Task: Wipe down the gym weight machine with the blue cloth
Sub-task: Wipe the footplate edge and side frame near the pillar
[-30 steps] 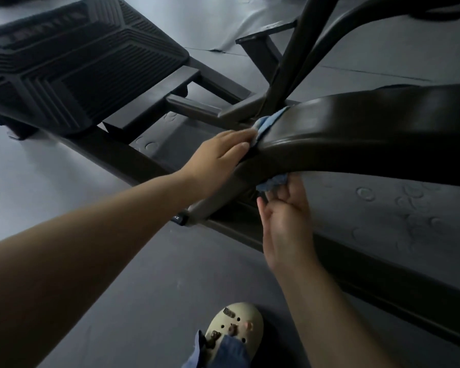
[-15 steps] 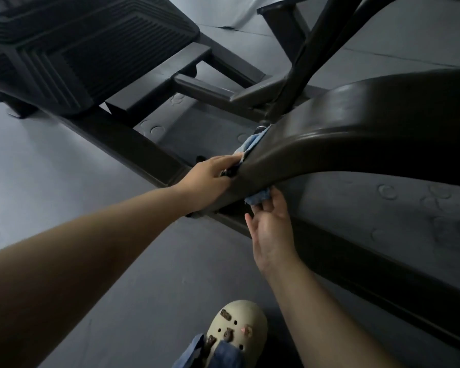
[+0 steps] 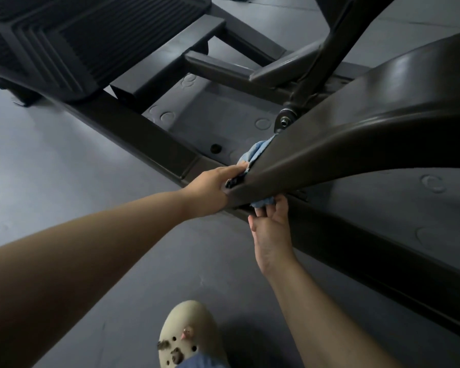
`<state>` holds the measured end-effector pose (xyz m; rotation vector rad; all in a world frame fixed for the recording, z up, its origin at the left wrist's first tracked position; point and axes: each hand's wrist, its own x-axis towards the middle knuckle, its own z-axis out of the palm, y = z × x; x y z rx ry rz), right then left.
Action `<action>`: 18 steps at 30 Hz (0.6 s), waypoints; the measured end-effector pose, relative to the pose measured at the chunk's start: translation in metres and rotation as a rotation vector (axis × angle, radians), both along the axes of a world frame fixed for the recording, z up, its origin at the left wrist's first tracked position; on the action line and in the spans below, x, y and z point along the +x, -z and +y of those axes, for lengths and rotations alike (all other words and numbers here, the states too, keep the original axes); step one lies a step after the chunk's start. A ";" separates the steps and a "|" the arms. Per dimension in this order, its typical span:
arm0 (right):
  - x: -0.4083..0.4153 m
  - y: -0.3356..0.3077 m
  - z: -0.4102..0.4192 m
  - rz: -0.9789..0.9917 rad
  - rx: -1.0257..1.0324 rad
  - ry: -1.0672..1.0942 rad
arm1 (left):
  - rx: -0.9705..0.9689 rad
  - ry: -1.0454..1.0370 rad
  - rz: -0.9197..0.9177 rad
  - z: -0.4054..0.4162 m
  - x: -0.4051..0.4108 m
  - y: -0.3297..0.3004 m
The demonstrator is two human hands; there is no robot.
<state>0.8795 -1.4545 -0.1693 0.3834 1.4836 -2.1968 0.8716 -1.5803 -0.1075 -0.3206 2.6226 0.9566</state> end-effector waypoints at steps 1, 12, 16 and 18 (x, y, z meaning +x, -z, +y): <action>-0.001 0.004 -0.003 0.001 0.002 -0.003 | 0.002 -0.004 -0.004 -0.003 0.000 0.006; -0.008 0.040 -0.036 -0.049 0.033 -0.046 | 0.058 -0.118 -0.092 -0.031 -0.009 0.063; -0.011 0.046 -0.042 -0.051 0.036 -0.058 | 0.042 -0.144 -0.144 -0.040 -0.014 0.080; -0.012 0.047 -0.042 -0.056 0.029 -0.057 | 0.007 -0.141 -0.179 -0.042 -0.018 0.084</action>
